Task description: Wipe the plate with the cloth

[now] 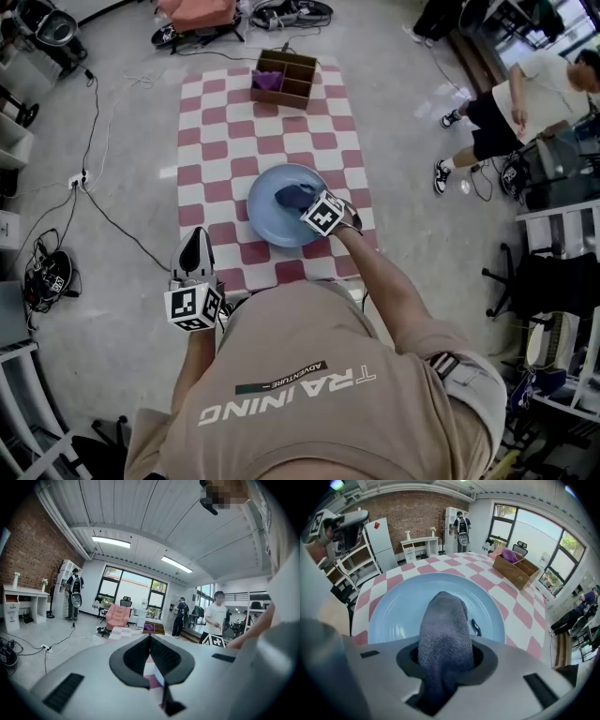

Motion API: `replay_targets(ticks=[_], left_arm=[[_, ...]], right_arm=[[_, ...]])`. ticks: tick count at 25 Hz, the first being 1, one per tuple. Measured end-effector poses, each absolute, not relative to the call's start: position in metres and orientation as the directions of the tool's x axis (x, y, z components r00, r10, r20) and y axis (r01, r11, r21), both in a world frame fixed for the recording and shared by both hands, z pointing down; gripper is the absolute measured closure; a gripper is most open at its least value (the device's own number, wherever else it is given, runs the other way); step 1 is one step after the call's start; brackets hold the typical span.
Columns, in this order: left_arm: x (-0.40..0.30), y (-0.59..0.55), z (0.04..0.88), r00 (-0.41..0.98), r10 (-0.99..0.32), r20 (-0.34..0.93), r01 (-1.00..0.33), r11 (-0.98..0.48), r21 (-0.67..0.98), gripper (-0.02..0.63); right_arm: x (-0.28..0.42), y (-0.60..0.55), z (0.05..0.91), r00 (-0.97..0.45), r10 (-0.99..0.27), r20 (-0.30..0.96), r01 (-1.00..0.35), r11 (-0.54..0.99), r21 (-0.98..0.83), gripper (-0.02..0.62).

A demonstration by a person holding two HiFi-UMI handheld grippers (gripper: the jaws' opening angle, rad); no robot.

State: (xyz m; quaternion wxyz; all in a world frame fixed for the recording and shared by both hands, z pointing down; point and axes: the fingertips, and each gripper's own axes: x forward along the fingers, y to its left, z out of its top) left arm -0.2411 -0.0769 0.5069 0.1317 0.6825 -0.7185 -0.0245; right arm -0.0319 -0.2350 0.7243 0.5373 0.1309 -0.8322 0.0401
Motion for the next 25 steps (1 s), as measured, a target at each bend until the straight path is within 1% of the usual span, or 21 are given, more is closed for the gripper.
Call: replay_targets(ticks=[6,12,18,25], left_arm=[[-0.245,-0.078,0.515,-0.037,-0.986,0.163,-0.968,0.076,0.24,0.592],[-0.254,-0.07,0.52,-0.068,-0.983,0.168,-0.961,0.11,0.255,0.591],[-0.26,-0.063,0.522,-0.095,-0.981,0.166,-0.956,0.137,0.258,0.591],[-0.271,-0.055,0.524,-0.132,-0.979,0.158,-0.949,0.171,0.265,0.592]], right_arm=[[-0.046,-0.195,0.722,-0.409,-0.11,0.906,-0.212,0.977,0.023,0.468],[-0.08,-0.162,0.723,-0.429,-0.035,0.903,-0.146,0.989,-0.031,0.468],[-0.113,-0.172,0.725,-0.436,-0.032,0.899,-0.134,0.991,-0.03,0.468],[-0.117,-0.18,0.729,-0.419,-0.019,0.908,-0.127,0.991,-0.038,0.468]])
